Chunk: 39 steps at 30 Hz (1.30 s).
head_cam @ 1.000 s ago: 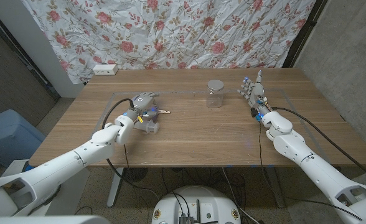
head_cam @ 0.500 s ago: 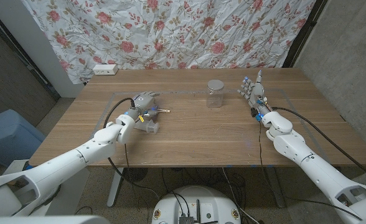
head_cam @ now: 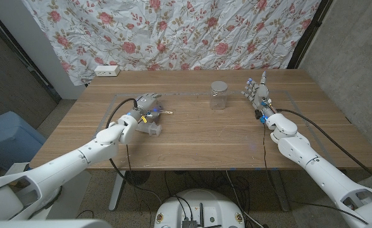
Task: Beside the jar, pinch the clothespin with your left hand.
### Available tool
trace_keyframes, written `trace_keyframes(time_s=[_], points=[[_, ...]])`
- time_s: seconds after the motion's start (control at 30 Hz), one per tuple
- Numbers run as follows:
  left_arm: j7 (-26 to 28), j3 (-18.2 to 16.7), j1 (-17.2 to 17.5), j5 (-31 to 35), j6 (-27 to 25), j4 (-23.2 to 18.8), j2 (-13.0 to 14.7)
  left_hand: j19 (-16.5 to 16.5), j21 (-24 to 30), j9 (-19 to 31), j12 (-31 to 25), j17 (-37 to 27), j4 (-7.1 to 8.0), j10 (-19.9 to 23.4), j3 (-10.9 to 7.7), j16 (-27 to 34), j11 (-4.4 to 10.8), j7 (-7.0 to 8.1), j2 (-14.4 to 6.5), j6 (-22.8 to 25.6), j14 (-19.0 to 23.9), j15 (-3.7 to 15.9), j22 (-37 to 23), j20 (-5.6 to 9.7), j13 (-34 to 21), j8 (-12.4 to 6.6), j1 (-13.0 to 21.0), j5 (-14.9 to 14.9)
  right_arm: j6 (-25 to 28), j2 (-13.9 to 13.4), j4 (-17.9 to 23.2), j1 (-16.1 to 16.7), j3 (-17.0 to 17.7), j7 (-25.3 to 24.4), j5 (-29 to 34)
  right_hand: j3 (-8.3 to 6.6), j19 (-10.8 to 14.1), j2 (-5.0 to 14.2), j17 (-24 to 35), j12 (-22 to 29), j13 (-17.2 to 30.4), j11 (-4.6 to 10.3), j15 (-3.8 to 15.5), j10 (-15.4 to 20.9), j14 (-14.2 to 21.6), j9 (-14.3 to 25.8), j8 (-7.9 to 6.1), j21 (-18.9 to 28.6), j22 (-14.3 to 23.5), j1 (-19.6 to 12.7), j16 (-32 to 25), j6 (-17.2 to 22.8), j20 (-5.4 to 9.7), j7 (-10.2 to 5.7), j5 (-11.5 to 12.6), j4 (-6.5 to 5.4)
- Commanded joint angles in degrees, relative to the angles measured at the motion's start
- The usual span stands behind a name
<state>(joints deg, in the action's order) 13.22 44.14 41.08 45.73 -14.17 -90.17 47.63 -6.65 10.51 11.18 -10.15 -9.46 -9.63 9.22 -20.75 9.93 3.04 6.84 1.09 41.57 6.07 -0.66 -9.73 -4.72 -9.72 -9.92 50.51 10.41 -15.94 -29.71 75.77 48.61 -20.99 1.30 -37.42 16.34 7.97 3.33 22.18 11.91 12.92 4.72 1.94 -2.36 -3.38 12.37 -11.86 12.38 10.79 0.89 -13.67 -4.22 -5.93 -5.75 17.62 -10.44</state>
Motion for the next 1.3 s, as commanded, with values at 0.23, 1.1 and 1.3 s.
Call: trace_keyframes(time_s=[0.23,1.1,1.3], points=[[-6.3,-0.8,-1.4,-2.7,5.1,-2.0,2.6,3.7,-0.2,-0.3,0.1,-0.3,0.45,-4.9,1.59,-0.2,-2.20,-1.46,2.1,-8.6,-4.8,-1.86,-0.2,-0.74,-0.4,-0.05,-0.6,-0.3,0.0,0.0,0.0,0.0,0.0,0.0,0.0,0.29,0.4,4.05,0.2,0.4,0.1,0.40,1.98,0.0,-0.6,0.1,-0.34,0.2,0.3,0.1,-0.3,-0.1,-0.05,-0.43,0.3,0.02],[-9.0,-11.0,2.0,-27.0,9.8,-0.4,1.7,7.0,-0.2,-0.6,-0.3,-0.4,4.00,-7.7,3.58,0.0,-4.58,-3.80,-1.0,-17.5,-8.3,-3.73,-0.2,-0.60,-0.4,0.02,-8.8,-0.5,0.0,0.0,0.0,0.0,0.0,0.0,0.0,0.28,0.4,4.05,0.2,0.4,0.1,0.40,1.94,0.1,-0.5,0.1,-0.34,0.2,0.3,0.1,-0.4,-0.1,-0.07,-0.43,0.3,0.02],[-8.6,-13.3,3.2,-34.3,11.7,1.1,0.7,7.5,0.0,-0.7,-0.4,-0.4,5.35,-8.2,4.33,0.1,-4.41,-2.76,-2.4,-19.4,-9.2,-3.46,-0.2,0.92,-0.3,-0.01,-12.1,-0.5,0.0,0.0,0.0,0.0,0.0,0.0,0.0,0.28,0.4,4.05,0.2,0.4,0.1,0.42,2.07,0.0,-0.5,0.1,-0.33,0.3,0.3,0.1,-0.4,-0.1,-0.03,-0.42,0.3,0.02]])
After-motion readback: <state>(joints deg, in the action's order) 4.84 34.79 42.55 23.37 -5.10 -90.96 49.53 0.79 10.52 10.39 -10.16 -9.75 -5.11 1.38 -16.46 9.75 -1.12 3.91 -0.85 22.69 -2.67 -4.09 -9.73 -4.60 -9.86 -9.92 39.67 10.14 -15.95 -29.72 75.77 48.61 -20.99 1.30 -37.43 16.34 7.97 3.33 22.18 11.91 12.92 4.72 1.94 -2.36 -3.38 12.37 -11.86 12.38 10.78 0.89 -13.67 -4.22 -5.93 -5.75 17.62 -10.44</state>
